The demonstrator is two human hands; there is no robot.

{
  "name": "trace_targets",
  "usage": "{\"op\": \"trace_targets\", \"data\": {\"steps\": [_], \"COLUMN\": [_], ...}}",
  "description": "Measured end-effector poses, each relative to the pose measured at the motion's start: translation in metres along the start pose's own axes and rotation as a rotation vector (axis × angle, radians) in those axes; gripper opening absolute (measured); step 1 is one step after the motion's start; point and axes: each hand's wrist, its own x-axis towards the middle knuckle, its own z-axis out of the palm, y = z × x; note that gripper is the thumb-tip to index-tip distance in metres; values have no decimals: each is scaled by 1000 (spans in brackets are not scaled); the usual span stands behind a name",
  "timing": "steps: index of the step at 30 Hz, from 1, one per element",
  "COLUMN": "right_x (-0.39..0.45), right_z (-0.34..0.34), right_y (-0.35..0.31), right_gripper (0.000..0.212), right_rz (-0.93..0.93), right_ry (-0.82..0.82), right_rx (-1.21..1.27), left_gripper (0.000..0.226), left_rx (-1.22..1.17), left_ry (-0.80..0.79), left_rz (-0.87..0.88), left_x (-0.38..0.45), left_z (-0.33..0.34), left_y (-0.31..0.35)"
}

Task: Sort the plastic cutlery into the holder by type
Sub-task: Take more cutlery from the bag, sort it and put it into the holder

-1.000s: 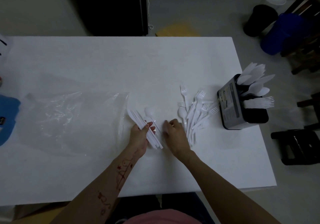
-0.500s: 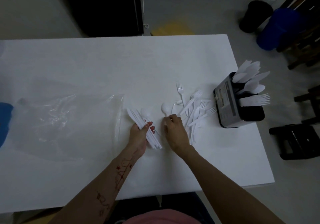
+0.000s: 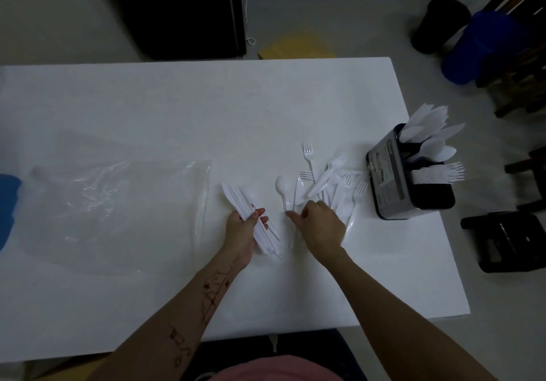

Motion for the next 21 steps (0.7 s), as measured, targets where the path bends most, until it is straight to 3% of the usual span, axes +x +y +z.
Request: {"op": "trace_targets", "data": {"steps": [4, 7, 11, 14, 18, 21], "right_x": [4, 6, -1, -8, -17, -24], "right_z": [4, -1, -15, -17, -6, -7], "right_y": [-6, 0, 0, -4, -2, 3], "right_gripper": [32, 33, 17, 12, 22, 22], "right_rz": [178, 197, 26, -100, -304, -388], "right_ry": [-145, -172, -221, -173, -41, -22], "right_rx": [176, 284, 485, 467, 297, 321], "left_gripper": [22, 20, 22, 26, 28, 30], "left_rx": [43, 53, 90, 93, 30, -4], "left_ry": [-6, -40, -113, -145, -149, -151], "left_rz": [6, 11, 19, 14, -17, -47], "left_x": [1, 0, -2, -3, -6, -5], "left_z": [-3, -5, 1, 9, 18, 22], "left_y": [2, 5, 7, 7, 10, 11]}}
